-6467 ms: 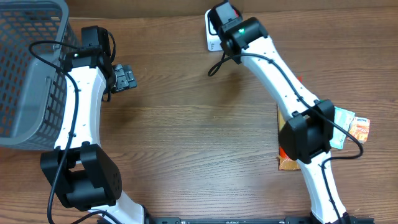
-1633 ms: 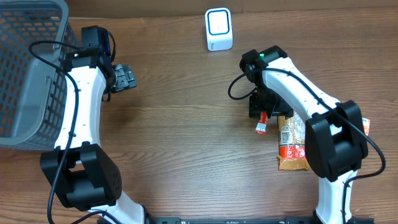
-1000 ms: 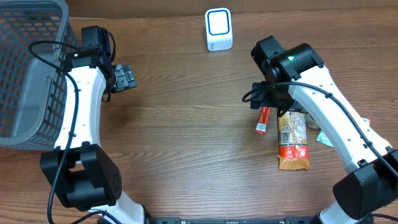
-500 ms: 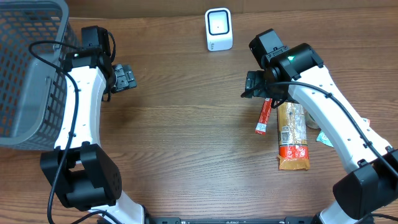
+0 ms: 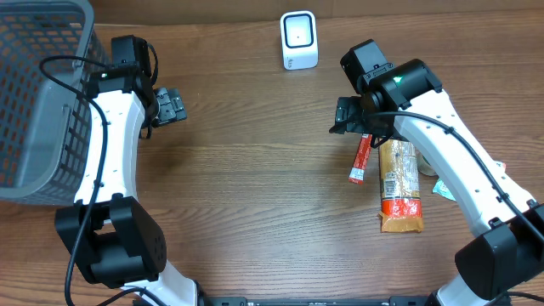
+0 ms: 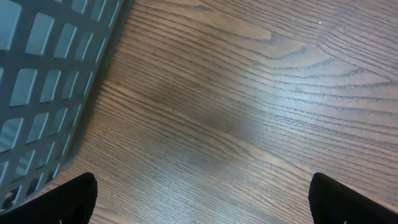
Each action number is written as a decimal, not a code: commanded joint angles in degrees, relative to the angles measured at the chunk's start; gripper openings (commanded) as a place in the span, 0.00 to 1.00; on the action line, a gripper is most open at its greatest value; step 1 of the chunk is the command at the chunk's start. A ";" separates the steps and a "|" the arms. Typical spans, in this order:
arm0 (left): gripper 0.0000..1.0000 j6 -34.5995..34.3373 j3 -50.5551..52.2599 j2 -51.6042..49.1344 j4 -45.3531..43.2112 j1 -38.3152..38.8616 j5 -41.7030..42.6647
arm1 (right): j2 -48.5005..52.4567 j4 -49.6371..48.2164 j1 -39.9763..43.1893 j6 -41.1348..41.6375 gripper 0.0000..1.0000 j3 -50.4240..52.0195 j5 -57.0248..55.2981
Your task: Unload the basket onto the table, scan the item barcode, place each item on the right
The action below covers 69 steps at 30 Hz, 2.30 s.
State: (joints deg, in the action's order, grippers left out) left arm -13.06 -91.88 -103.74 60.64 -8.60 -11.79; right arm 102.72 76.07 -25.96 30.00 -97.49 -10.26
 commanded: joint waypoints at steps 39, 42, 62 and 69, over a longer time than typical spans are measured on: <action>1.00 0.63 -1.01 0.46 0.00 0.48 0.28 | -2.08 0.48 0.04 -0.17 1.00 -0.28 0.48; 1.00 0.63 -1.01 0.46 0.00 0.48 0.28 | -6.27 -1.86 0.04 -0.17 1.00 -0.28 0.46; 1.00 0.63 -1.01 0.46 0.00 0.48 0.28 | -44.85 -18.95 6.38 -12.52 1.00 0.11 -0.13; 1.00 0.63 -1.01 0.46 0.00 0.48 0.28 | -55.80 -19.45 12.66 -12.57 1.00 7.48 -0.09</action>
State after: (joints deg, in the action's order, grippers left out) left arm -13.06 -91.90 -103.74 60.62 -8.60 -11.79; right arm 50.09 57.01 -15.11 18.79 -93.34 -9.93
